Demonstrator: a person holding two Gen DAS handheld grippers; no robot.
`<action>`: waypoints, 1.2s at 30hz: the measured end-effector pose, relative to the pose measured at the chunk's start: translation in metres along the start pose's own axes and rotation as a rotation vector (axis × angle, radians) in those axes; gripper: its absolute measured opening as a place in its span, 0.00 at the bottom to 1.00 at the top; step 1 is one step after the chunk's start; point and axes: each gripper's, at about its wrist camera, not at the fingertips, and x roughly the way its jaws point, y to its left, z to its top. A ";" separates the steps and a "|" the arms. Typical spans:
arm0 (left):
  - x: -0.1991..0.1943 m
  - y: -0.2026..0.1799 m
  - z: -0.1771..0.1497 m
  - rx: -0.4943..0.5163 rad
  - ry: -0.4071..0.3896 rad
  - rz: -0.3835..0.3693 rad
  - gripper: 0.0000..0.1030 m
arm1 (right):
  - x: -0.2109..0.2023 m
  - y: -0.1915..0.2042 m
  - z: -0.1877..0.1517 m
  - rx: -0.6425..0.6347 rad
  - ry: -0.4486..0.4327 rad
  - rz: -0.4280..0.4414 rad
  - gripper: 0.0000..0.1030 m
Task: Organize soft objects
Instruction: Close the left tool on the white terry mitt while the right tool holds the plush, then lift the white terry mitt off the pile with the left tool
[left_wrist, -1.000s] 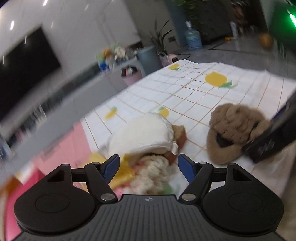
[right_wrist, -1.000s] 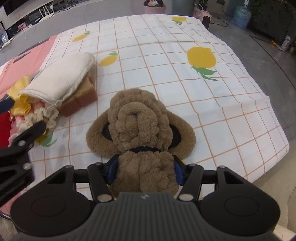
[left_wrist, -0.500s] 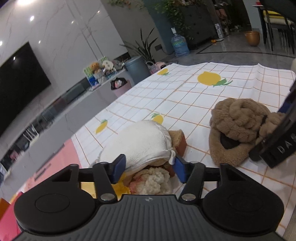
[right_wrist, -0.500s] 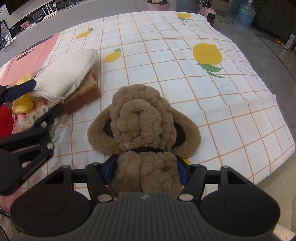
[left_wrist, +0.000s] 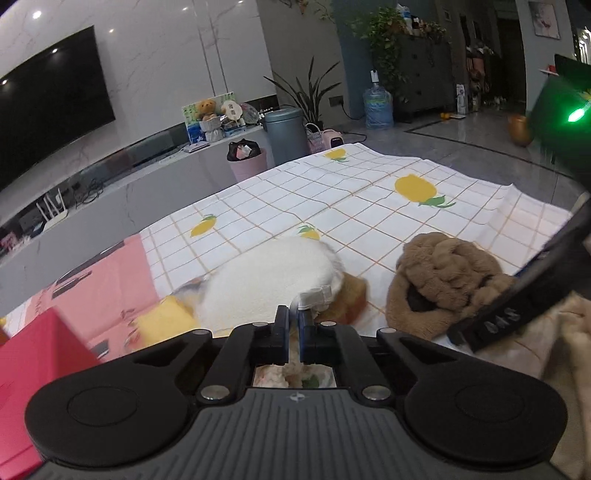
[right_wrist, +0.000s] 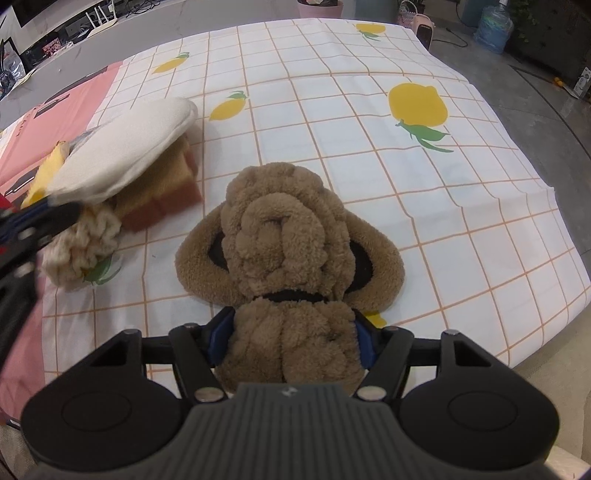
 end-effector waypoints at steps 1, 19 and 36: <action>-0.008 0.001 0.000 -0.001 0.001 0.006 0.05 | 0.000 0.001 0.000 -0.003 0.001 -0.001 0.64; -0.084 -0.006 -0.067 0.224 0.229 -0.022 0.05 | 0.000 0.003 0.000 -0.028 0.014 -0.001 0.64; -0.083 -0.026 -0.060 0.165 0.103 0.032 0.96 | 0.003 0.008 0.000 -0.059 0.030 -0.014 0.67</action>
